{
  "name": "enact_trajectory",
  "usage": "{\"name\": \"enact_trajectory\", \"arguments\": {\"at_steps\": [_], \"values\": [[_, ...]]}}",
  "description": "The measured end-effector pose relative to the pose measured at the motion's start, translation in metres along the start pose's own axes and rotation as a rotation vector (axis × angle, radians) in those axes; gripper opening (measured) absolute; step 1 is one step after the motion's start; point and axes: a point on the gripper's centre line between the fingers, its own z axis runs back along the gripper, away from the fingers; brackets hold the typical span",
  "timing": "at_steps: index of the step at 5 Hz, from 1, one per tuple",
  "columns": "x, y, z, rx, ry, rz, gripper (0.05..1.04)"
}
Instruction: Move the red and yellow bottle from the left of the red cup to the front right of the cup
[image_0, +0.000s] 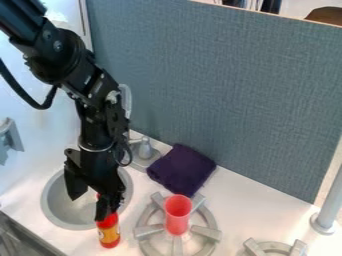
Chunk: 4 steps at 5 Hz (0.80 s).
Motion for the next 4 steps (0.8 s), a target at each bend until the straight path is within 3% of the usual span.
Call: {"name": "enact_trajectory", "arguments": {"at_steps": [1, 4], "values": [[0.006, -0.003, -0.009, 0.039, 0.037, -0.003, 1.006], [0.019, -0.002, -0.021, 0.037, 0.077, 0.001, 0.967]]}}
